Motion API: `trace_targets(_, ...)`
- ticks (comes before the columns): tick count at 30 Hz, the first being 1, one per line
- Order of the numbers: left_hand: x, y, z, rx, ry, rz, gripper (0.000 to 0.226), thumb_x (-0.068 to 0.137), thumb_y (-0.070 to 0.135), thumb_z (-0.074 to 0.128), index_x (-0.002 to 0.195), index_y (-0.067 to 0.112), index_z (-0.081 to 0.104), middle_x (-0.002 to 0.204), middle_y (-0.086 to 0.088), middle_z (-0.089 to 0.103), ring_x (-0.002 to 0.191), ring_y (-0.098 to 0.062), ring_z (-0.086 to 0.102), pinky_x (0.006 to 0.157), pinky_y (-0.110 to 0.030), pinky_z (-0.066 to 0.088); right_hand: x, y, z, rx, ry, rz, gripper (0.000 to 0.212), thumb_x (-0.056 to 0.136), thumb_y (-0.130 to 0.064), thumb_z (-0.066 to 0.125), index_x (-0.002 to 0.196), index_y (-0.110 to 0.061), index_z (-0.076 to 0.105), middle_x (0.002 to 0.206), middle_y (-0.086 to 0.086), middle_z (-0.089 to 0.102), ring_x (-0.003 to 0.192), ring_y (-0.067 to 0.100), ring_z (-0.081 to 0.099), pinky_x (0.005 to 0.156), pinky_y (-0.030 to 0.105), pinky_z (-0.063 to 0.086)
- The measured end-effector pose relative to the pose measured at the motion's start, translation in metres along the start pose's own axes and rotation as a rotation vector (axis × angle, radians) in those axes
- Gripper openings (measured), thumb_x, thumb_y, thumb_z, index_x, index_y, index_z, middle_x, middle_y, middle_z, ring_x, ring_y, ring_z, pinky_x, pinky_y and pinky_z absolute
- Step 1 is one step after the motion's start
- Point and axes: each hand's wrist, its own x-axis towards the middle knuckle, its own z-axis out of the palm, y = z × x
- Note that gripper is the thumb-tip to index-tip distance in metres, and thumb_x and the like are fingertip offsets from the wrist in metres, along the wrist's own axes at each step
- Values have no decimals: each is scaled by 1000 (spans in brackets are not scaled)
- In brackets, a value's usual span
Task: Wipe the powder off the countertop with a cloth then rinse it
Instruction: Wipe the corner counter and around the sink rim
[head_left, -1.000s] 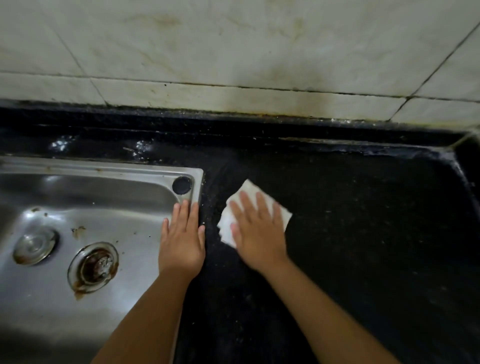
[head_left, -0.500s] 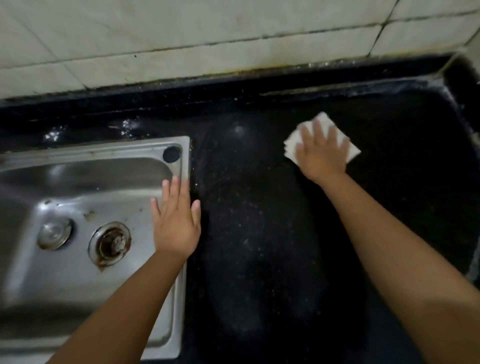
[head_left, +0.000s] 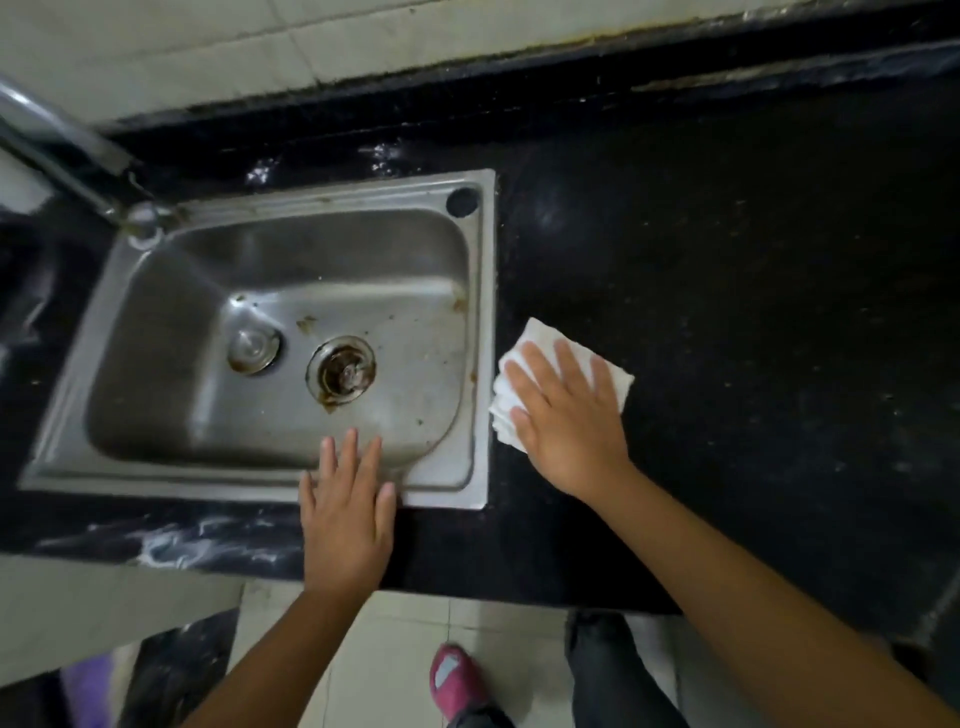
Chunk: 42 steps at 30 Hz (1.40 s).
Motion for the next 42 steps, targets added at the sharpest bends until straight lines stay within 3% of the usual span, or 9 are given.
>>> trace_targets(6,-61,-91,-3,-30,32,-129,71,85,44,12,137,3,36,147,-17,27,135,-21,8,110,-49,7,-74,-34,22,-13,210,98,44,91,-34,26,129,-17,40,129,12,57,124,29,33,98,46,21)
trace_targets(10,-78,-145,-11,-93,67,-157,77,82,49,6,140,5,30,150,-13,20,135,-17,2,111,-46,1,-114,-83,27,42,231,192,50,99,-36,7,128,-11,40,126,16,58,122,31,38,97,46,28)
trace_targets(13,-82,-180,-17,-96,95,-159,73,84,46,10,138,5,35,148,-15,26,135,-20,6,109,-53,8,-127,-117,30,76,199,254,49,99,-31,16,122,-3,48,117,22,62,109,42,58,85,55,47)
trace_targets(17,-72,-224,-30,-89,71,-207,62,89,40,20,141,7,30,151,-14,21,140,-24,4,111,-52,6,-114,-169,33,114,187,300,48,87,-20,31,113,8,60,116,29,60,102,51,58,77,65,44)
trace_targets(28,-45,-303,-43,-149,135,-309,46,97,18,37,140,3,31,151,-15,21,142,-28,8,112,-50,5,-40,-360,63,77,89,-112,49,89,-28,27,116,-13,65,121,6,64,110,26,62,100,34,39)
trace_targets(31,-48,-306,-40,-154,127,-293,45,97,18,37,140,3,32,151,-15,22,142,-27,9,112,-49,5,-19,-391,59,2,16,-320,47,97,-22,28,142,-12,35,150,7,31,138,25,29,114,35,16)
trace_targets(35,-48,-293,-39,-163,131,-252,48,97,25,31,139,2,33,150,-16,25,141,-28,12,112,-51,7,-30,-355,57,17,48,-469,46,87,-30,31,128,-21,51,132,-1,55,122,19,51,102,31,35)
trace_targets(37,-49,-278,-37,-175,118,-222,55,94,32,25,139,2,34,149,-16,26,141,-30,14,111,-52,10,-55,-296,58,-27,8,-511,42,88,-33,31,127,-22,43,129,-2,58,119,18,49,101,30,31)
trace_targets(42,-60,-220,-22,-213,57,-144,61,88,35,22,127,-2,49,136,-23,45,129,-40,36,99,-61,28,-112,-124,24,-135,-10,-404,47,101,-36,9,147,-28,6,156,-10,9,141,7,13,111,19,9)
